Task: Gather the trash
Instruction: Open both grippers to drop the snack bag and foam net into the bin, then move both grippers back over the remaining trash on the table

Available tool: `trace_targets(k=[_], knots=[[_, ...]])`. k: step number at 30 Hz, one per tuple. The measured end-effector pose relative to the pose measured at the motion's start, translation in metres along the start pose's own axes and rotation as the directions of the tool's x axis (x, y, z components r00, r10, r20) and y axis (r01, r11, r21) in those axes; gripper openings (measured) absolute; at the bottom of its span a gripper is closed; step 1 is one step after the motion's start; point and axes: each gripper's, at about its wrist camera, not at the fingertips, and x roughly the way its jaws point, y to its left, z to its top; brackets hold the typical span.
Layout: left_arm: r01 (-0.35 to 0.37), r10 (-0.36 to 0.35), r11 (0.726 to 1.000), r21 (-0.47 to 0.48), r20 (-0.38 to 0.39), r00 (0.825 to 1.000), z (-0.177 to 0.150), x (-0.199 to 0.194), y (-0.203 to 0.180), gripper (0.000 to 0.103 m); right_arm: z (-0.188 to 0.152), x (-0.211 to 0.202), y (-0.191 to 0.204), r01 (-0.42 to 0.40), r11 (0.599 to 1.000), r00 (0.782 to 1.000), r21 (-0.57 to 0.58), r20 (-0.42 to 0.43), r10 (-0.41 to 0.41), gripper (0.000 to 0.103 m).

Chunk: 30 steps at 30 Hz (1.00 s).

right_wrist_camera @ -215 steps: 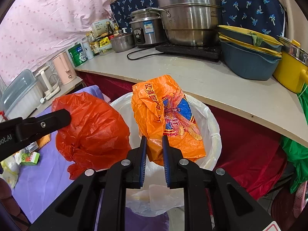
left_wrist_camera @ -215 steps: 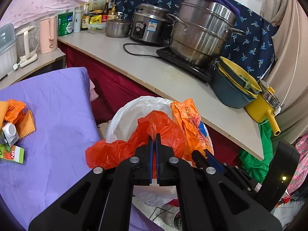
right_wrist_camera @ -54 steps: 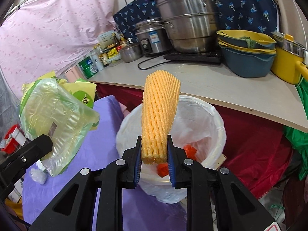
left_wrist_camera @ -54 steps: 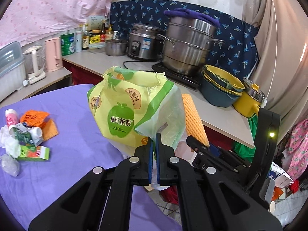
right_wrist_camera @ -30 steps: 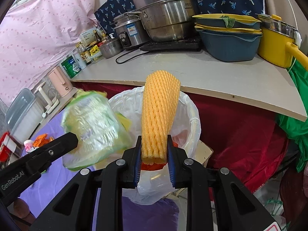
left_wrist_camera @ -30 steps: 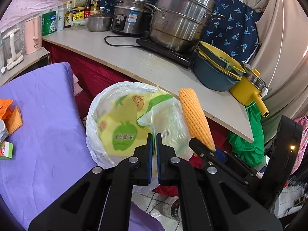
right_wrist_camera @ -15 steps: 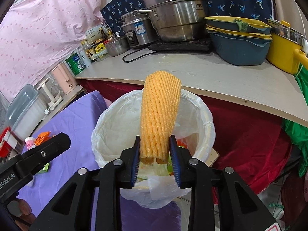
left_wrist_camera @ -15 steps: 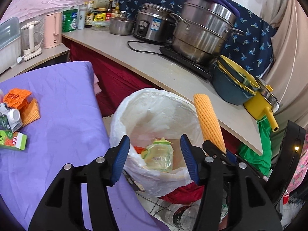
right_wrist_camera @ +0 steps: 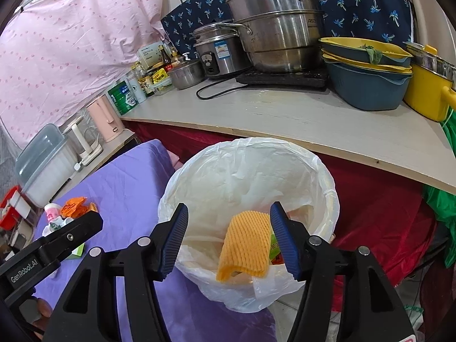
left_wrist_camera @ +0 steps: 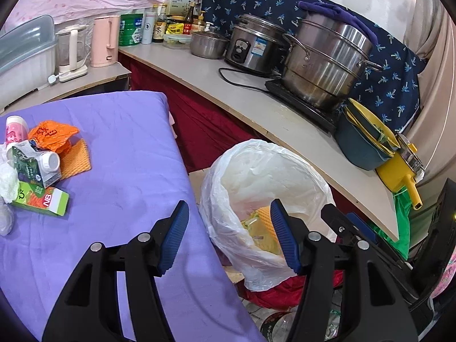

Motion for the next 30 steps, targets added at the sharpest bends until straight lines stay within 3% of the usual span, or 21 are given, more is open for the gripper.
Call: trace_targets(k=[7, 18, 25, 30], knots=[[-0.058, 0.059, 0.998, -0.023, 0.037, 0.998, 0.0, -0.019, 0.016, 0.068, -0.002, -0.012, 0.017, -0.012, 1.0, 1.0, -0.019, 0.012, 0.013, 0.065], [-0.171, 0.178, 0.981, -0.095, 0.068, 0.982, -0.008, -0.056, 0.066, 0.074, -0.012, -0.025, 0.062, -0.053, 0.995, 0.998, -0.083, 0.011, 0.054, 0.067], [-0.284, 0.298, 0.948, -0.145, 0.081, 0.951, -0.017, -0.083, 0.111, 0.08, -0.023, -0.033, 0.091, -0.084, 0.99, 0.996, -0.112, 0.004, 0.084, 0.072], [-0.377, 0.396, 0.905, -0.197, 0.071, 0.915, -0.025, -0.098, 0.15, 0.081, -0.032, -0.033, 0.115, -0.11, 0.985, 0.994, -0.134, -0.014, 0.109, 0.072]])
